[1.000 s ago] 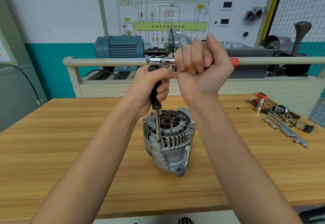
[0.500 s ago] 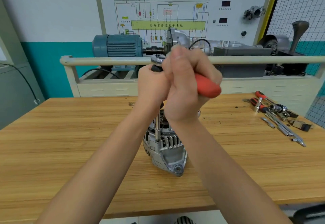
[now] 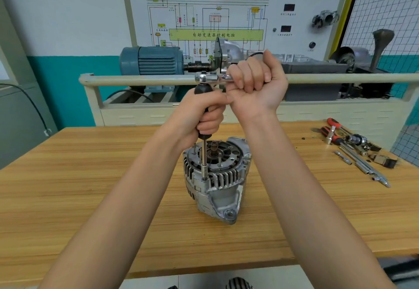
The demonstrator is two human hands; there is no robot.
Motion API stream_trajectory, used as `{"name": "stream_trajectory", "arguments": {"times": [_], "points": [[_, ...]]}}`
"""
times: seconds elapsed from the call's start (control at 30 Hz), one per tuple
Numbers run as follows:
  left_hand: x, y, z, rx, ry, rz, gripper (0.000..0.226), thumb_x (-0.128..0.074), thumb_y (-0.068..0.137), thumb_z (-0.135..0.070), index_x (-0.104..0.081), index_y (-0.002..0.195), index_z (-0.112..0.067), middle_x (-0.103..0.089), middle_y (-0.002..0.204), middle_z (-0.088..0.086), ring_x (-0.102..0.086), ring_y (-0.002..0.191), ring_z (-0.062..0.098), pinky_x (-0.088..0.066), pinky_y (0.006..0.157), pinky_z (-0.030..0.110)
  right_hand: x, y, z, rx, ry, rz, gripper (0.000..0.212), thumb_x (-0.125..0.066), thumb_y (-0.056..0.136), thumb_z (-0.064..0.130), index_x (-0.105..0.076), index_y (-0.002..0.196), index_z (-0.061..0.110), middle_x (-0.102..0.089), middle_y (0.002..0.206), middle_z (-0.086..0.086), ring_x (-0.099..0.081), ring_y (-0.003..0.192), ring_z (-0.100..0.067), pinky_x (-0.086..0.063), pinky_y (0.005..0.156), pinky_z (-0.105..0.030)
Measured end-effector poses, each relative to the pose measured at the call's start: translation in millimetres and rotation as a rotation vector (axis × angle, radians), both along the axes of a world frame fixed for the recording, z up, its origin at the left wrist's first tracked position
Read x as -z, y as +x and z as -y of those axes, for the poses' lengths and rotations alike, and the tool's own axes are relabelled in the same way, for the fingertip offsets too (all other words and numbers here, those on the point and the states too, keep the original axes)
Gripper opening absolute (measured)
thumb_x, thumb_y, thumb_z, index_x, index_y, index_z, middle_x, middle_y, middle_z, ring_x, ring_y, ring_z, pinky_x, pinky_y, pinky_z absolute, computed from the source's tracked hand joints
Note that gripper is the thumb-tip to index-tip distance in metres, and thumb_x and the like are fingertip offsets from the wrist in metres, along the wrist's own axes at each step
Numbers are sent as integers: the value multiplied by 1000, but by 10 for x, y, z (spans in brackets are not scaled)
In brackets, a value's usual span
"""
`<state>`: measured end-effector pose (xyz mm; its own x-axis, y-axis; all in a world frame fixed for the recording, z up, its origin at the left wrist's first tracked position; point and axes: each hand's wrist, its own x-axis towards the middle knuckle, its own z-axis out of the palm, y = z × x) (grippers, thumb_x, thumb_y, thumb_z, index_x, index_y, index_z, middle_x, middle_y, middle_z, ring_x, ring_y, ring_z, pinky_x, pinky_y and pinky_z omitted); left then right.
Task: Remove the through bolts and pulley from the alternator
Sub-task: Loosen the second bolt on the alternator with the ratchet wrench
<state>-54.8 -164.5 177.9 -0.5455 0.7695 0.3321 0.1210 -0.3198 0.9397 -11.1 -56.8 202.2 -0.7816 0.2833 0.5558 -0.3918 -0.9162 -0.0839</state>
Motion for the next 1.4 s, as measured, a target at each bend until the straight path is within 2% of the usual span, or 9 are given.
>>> {"name": "stream_trajectory", "arguments": {"times": [0.23,0.4,0.5,0.63,0.77,0.83,1.0,1.23,1.4], "points": [[17,90,-127,-445,67,19,44,-52,87,0,-30,54,-19,-24,38,-8,-16,32,8,-15,36,15,76,149,276,561,331,-158,52,-37,90,5,-38,41,19,-29,37,5,-21,37,-10,-24,47,-28],[39,112,-253,-717,59,-170,25,-55,88,-15,-46,71,2,-38,64,11,-40,56,15,-31,46,24,164,175,563,1111,479,-262,29,-52,81,7,-45,61,26,-42,55,9,-33,49,-12,-25,52,-32],[58,110,-202,-686,121,-80,30,-60,82,-15,-41,59,-12,-39,49,-3,-34,41,10,-29,39,18,144,165,521,1033,461,-246,34,-53,80,9,-44,50,24,-38,48,9,-31,45,-11,-24,51,-32],[51,43,-65,-416,134,-11,40,-56,83,2,-35,55,-18,-28,40,-5,-21,35,11,-19,37,17,23,130,278,549,395,-184,54,-37,90,6,-40,38,20,-30,35,7,-20,36,-9,-20,46,-26],[9,-5,39,-97,81,-13,35,-57,78,-10,-42,48,-19,-32,39,-4,-25,31,10,-23,37,17,-17,10,34,32,110,-17,61,-31,96,16,-33,35,15,-24,31,3,-6,40,-12,-20,39,-23],[-5,-4,29,-9,30,-6,37,-56,77,-13,-40,45,-19,-29,36,-6,-23,28,7,-21,34,14,-5,-22,8,-40,26,0,58,-34,93,17,-33,35,15,-24,31,2,-7,37,-11,-20,37,-23],[-7,1,-14,-106,31,57,49,-52,86,-8,-34,42,-21,-24,35,-8,-17,28,5,-15,32,12,22,92,120,250,137,-52,54,-37,89,12,-34,36,18,-25,33,5,-17,32,-10,-22,40,-23],[19,135,-180,-709,57,-25,35,-57,88,-8,-42,57,-18,-44,42,-13,-40,38,3,-35,43,19,142,175,628,1130,457,-267,27,-52,79,9,-46,59,26,-41,53,10,-33,46,-10,-28,52,-26],[32,105,-135,-560,125,-5,42,-55,82,3,-33,54,-19,-29,39,-9,-22,34,7,-18,36,16,99,156,479,902,414,-221,41,-51,80,3,-43,44,21,-35,41,6,-28,40,-9,-22,49,-30]]}}
